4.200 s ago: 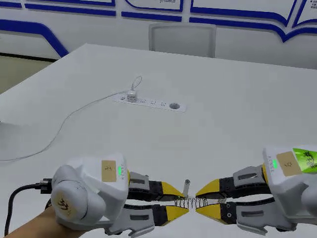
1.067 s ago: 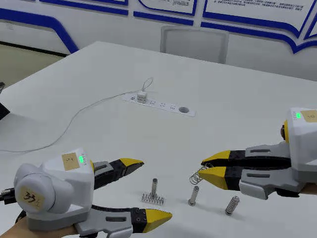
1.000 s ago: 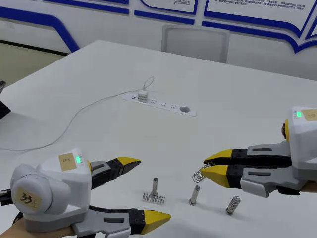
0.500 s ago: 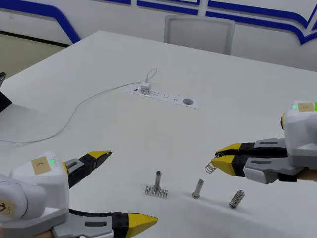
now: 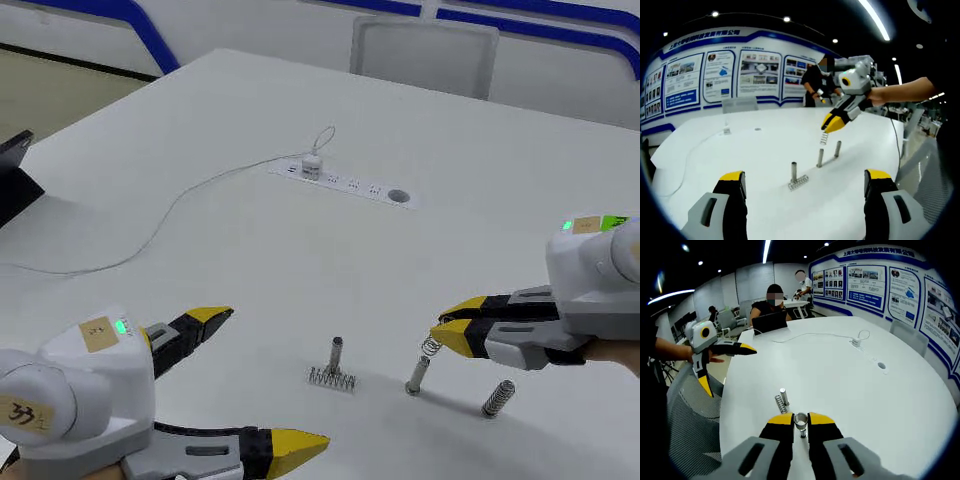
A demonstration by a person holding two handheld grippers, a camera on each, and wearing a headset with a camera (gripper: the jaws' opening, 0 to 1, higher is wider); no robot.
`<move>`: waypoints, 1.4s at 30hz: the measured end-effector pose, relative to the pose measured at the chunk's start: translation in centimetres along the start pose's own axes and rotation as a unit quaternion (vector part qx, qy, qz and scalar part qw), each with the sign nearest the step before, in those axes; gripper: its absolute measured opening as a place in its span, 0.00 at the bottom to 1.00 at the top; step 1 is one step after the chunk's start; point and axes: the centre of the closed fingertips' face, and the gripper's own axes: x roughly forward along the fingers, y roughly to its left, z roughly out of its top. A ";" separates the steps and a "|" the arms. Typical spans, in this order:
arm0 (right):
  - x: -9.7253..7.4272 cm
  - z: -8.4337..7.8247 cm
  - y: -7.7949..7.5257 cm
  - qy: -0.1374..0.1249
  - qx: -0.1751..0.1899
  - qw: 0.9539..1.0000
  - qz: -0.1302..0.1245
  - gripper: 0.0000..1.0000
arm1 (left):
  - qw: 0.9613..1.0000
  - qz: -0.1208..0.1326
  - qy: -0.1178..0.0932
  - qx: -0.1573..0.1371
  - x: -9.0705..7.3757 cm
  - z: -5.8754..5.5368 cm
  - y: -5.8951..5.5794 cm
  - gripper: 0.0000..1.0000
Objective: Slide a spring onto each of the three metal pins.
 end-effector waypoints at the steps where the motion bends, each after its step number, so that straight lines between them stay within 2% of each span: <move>1: 0.2 -0.3 -0.1 0.006 0.003 1.000 -0.001 0.11 | 1.000 0.000 0.010 0.002 0.1 -0.4 0.0 1.00; 5: 0.6 -0.5 -0.3 0.009 0.011 1.000 -0.002 0.11 | 1.000 -0.004 0.004 -0.001 0.0 -0.1 -0.2 1.00; 9: 0.9 -1.1 -0.3 0.027 -0.005 1.000 -0.006 0.11 | 1.000 -0.001 0.004 -0.012 -0.1 -0.3 0.2 1.00; 12: 1.2 -1.3 -0.3 0.032 -0.016 0.999 -0.007 0.11 | 1.000 0.003 -0.010 -0.023 -0.2 0.2 0.4 1.00; 13: 1.2 -1.0 -0.2 0.023 -0.003 1.000 0.001 0.11 | 1.000 0.004 -0.010 -0.023 -0.2 0.3 0.4 1.00; 19: 1.4 -1.0 -0.4 0.031 -0.002 1.000 -0.002 0.11 | 1.000 0.002 -0.008 -0.024 -0.2 0.2 0.3 0.99; 23: 1.3 -1.0 0.1 0.039 -0.004 0.999 0.002 0.11 | 1.000 0.001 -0.006 -0.023 -0.1 0.1 0.3 0.99; 30: 1.7 -1.7 0.1 0.051 -0.007 0.999 0.002 0.11 | 1.000 0.004 -0.007 -0.025 -0.2 0.1 0.5 0.99; 42: 3.6 -3.9 0.1 0.072 -0.019 0.997 0.001 0.11 | 0.999 0.011 -0.010 -0.030 -0.3 0.2 0.8 0.99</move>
